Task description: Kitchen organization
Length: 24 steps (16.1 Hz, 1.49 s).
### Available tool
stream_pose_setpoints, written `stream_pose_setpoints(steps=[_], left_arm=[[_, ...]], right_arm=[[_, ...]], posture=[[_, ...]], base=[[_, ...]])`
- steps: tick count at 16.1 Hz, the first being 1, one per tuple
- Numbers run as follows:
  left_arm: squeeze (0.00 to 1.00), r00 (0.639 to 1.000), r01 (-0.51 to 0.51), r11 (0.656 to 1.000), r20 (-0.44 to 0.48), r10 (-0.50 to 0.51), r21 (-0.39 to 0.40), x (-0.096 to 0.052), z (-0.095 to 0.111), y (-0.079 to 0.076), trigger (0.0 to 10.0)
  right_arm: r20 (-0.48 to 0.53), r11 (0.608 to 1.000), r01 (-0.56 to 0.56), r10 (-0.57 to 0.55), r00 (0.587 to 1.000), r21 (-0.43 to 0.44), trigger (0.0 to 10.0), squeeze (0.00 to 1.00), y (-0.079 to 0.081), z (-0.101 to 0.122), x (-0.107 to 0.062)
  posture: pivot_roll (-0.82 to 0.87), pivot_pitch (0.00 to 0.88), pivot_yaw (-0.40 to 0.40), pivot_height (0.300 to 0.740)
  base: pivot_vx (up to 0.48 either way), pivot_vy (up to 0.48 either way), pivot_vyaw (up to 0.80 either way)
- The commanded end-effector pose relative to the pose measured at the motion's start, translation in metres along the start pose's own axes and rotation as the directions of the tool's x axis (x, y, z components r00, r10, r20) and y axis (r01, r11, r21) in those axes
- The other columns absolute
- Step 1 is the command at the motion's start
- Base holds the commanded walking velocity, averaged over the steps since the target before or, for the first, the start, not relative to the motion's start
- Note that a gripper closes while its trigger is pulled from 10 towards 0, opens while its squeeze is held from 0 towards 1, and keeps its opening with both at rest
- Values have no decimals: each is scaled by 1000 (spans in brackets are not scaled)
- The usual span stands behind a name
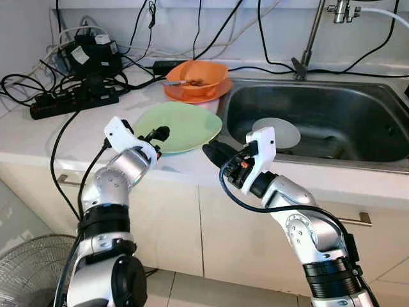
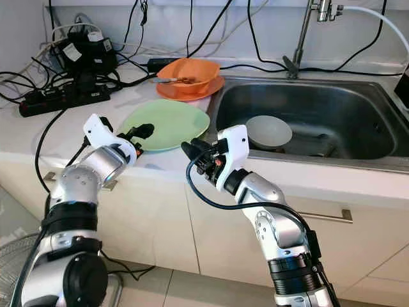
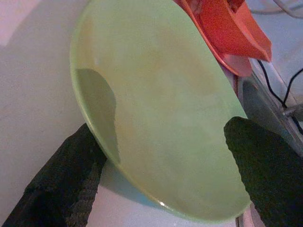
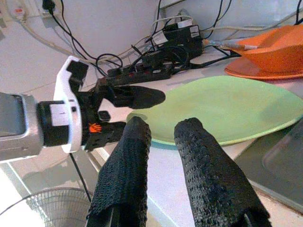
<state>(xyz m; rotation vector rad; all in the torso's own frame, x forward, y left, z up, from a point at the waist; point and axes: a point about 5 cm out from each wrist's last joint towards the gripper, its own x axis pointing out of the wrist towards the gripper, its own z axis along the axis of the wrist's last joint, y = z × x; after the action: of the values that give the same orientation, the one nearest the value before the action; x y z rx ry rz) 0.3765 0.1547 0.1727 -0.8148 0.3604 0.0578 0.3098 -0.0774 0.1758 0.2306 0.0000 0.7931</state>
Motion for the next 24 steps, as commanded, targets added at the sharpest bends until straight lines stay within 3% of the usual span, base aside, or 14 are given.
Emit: stream_pose_setpoints(steps=[1,2,4,24], left_arm=[[0,999,-41,999,-33,41,2,3,-8,4,10000],[0,999,-38,999,-35,38,1,4,-9,3,10000],[0,998,-31,1000,-51,31,-1,7,-14,0,0],[0,998,-38,999,-50,37,-9,9,-16,2,0]], right_arm=[[-1,1000,-12,12,1000,-5,10000,0,4,1,-1],[0,1000,-13,13,1000,-5,10000,0,4,1,-1],[-3,1000,-12,12,1000,-6,10000,0,4,1,-2],[-10,1000,-6,6,1000,-3,10000,0,3,-1,-4]], posture=[[15,0,95,740],[15,0,95,740],[7,0,92,740],[13,0,85,740]], base=[[0,0,0],[0,0,0],[0,0,0],[0,0,0]])
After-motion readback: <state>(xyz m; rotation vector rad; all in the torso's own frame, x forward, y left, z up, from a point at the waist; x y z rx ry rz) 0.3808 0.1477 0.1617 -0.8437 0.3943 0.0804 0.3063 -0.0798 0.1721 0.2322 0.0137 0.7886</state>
